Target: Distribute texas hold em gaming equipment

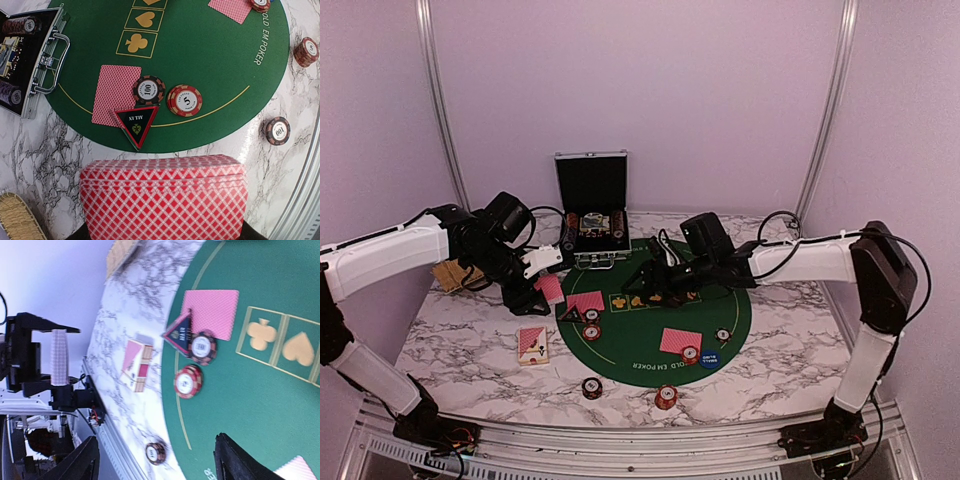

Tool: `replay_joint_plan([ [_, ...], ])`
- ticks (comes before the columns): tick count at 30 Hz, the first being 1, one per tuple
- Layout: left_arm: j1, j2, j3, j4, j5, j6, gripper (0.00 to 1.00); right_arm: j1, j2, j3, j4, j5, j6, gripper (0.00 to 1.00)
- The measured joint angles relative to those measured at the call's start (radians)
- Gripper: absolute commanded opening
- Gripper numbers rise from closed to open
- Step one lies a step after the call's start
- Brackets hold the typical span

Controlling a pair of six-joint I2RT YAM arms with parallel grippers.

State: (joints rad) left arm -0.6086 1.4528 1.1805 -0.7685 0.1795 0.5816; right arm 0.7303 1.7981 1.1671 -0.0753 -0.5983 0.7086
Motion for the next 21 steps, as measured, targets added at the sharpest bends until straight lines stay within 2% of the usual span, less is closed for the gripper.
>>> replay_joint_plan([
  [4,0.000,0.000,0.000,0.000,0.000,-0.002,0.00,0.051,0.080,0.050,0.165,-0.084,0.109,0.80],
  [11,0.000,0.000,0.000,0.000,0.004,-0.005,0.00,0.118,0.237,0.146,0.350,-0.170,0.264,0.81],
  [21,0.000,0.000,0.000,0.000,0.005,-0.014,0.00,0.156,0.320,0.192,0.564,-0.233,0.438,0.82],
])
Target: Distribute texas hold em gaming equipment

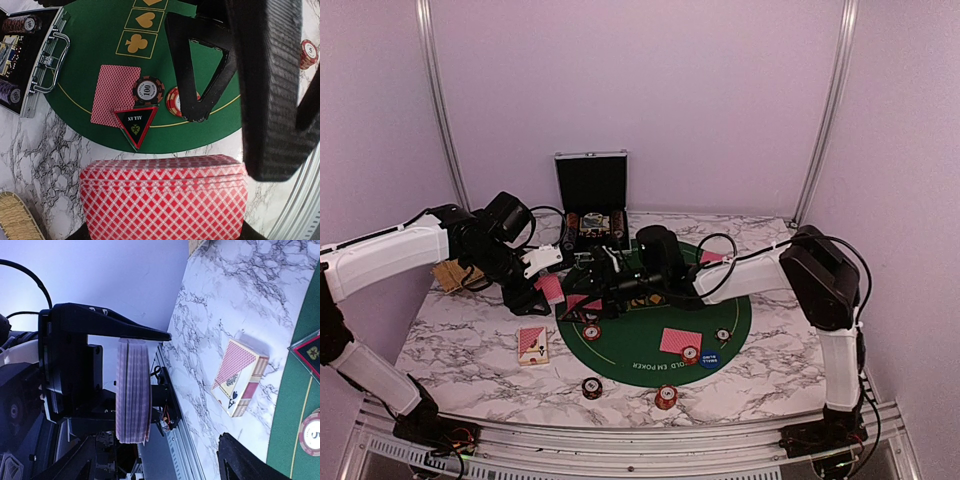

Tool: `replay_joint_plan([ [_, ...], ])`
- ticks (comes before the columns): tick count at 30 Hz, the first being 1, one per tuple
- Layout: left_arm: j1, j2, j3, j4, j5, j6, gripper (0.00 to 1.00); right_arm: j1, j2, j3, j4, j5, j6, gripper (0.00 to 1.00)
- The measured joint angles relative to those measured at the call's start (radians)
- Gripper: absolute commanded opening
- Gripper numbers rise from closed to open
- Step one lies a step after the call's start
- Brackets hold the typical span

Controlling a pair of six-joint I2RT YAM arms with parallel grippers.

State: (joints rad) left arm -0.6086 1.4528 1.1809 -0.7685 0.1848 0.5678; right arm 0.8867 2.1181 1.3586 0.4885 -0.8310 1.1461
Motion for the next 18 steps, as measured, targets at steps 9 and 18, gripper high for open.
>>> replay_joint_plan([
  [9,0.000,0.000,0.000,0.000,0.008,-0.004,0.00,0.011,0.035,0.078,0.024,-0.016,0.032,0.83],
  [18,0.000,0.000,0.001,0.000,0.016,-0.005,0.00,0.032,0.111,0.165,0.003,-0.020,0.034,0.84],
])
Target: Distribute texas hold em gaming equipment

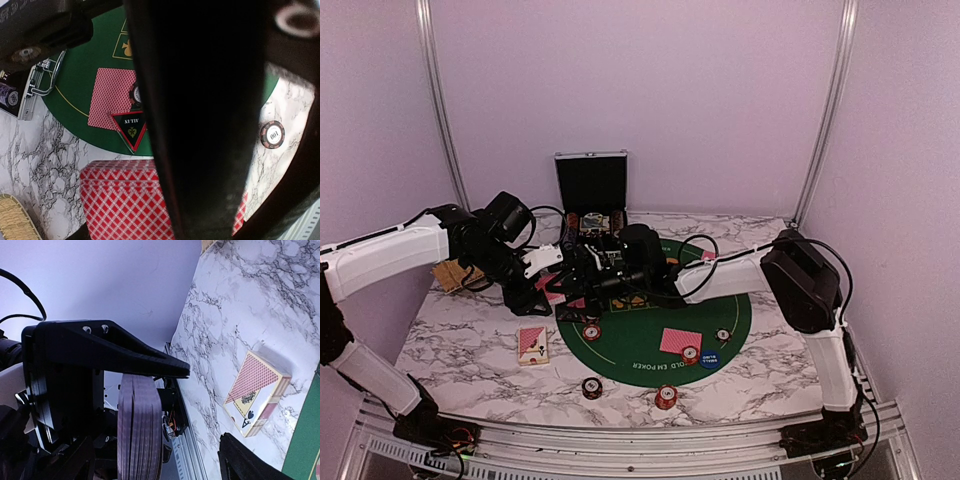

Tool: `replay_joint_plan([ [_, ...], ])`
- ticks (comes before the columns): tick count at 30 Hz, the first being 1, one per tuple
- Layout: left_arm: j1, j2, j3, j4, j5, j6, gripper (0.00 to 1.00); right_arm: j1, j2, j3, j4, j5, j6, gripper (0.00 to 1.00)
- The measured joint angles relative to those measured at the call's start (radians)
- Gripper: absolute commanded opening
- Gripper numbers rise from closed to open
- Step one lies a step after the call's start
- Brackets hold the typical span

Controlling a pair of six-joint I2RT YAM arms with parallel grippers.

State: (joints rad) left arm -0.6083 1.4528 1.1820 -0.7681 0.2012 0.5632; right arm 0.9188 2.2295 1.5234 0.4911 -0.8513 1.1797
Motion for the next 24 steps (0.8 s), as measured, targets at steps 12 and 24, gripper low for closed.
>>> replay_joint_plan([
  [12,0.000,0.000,0.000,-0.001,0.000,0.000,0.00,0.036,0.127,0.117,0.092,-0.028,0.113,0.84],
  [24,0.000,0.000,0.000,-0.002,0.000,0.000,0.00,0.044,0.180,0.137,0.162,-0.010,0.208,0.77],
])
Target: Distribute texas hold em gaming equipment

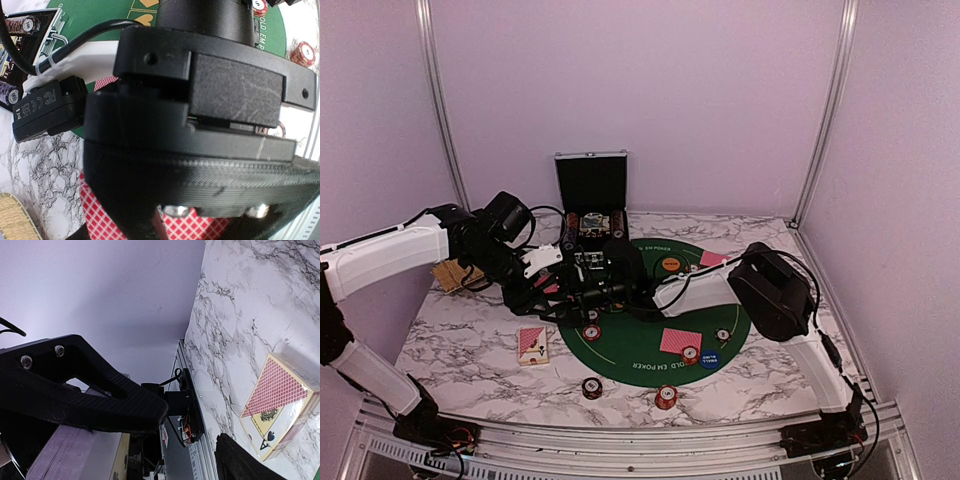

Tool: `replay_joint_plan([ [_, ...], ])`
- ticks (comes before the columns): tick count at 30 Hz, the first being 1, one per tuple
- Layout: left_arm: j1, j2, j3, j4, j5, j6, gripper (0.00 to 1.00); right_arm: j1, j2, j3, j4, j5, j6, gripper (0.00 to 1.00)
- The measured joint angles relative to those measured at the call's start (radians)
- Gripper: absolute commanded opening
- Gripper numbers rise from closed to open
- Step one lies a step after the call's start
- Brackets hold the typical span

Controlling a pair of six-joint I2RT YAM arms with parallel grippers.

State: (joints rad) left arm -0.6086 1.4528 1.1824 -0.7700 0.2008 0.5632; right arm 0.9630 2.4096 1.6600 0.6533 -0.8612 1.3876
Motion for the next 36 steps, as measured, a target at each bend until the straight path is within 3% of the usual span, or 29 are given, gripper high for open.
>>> replay_joint_plan([
  [31,0.000,-0.001,-0.006,0.003,0.000,0.000,0.00,-0.062,-0.149,-0.160,-0.039,0.061,-0.102,0.49],
  [36,0.000,-0.001,-0.008,0.002,0.000,0.000,0.00,-0.071,-0.157,-0.161,-0.061,0.062,-0.126,0.54],
])
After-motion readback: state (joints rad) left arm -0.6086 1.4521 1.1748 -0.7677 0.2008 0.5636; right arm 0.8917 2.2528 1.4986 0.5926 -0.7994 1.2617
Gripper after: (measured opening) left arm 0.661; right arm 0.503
